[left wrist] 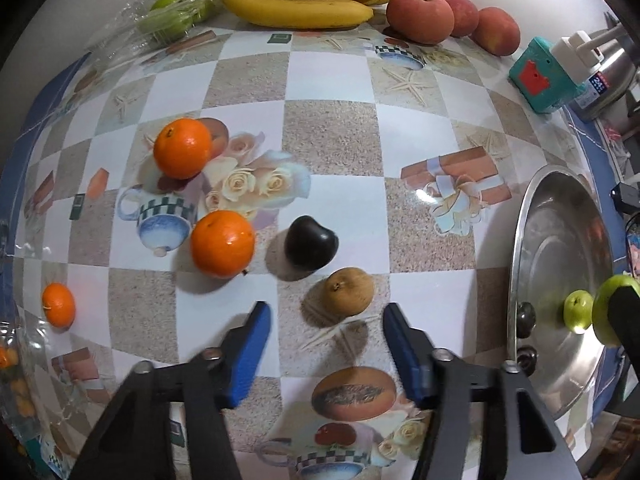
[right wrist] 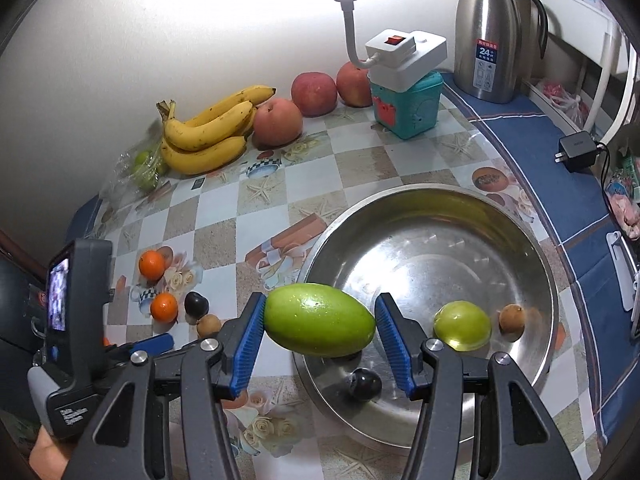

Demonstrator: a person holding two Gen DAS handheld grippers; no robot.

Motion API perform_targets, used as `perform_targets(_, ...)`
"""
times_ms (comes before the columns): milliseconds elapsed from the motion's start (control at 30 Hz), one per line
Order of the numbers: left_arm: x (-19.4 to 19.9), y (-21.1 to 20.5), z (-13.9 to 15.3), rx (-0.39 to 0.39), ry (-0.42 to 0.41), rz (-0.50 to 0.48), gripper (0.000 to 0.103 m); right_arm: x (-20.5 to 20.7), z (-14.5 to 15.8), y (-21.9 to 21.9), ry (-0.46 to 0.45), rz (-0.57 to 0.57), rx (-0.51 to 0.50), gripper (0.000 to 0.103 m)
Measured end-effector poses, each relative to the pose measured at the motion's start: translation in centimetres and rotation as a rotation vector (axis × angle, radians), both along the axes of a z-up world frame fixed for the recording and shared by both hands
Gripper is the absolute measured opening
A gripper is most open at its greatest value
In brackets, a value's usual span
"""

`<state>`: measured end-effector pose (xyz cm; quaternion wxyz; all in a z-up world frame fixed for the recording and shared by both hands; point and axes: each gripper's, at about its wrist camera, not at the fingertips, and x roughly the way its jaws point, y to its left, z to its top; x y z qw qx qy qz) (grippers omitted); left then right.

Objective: Organize fruits
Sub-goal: 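Lift the mango with the right gripper while the left gripper grasps the brown round fruit, then carry the mango and brown fruit over the basin with both grippers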

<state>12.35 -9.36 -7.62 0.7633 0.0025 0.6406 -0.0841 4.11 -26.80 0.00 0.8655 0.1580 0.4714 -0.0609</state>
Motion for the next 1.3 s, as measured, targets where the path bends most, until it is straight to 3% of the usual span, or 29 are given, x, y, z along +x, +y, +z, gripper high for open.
perform_targets(167,1.1,-1.6,0.3,-0.007,-0.001,0.017,0.048,-0.2,0.2,-0.4,-0.008,-0.010,0.017,0.057)
perform_targets(533,0.7,-0.9,-0.8,-0.054,-0.001,0.022,0.028,-0.2,-0.1,-0.5,0.000,-0.011,0.037,0.057)
perform_targets(900,0.2,-1.5,1.2,-0.107,-0.029,0.026,0.028,-0.2,-0.1,-0.5,-0.001,-0.015,0.038,0.057)
perform_targets(1300,-2.2,-6.5,4.7,-0.090,-0.115,-0.120,0.028,-1.4,0.4,-4.1,-0.020,-0.132,0.022,0.057)
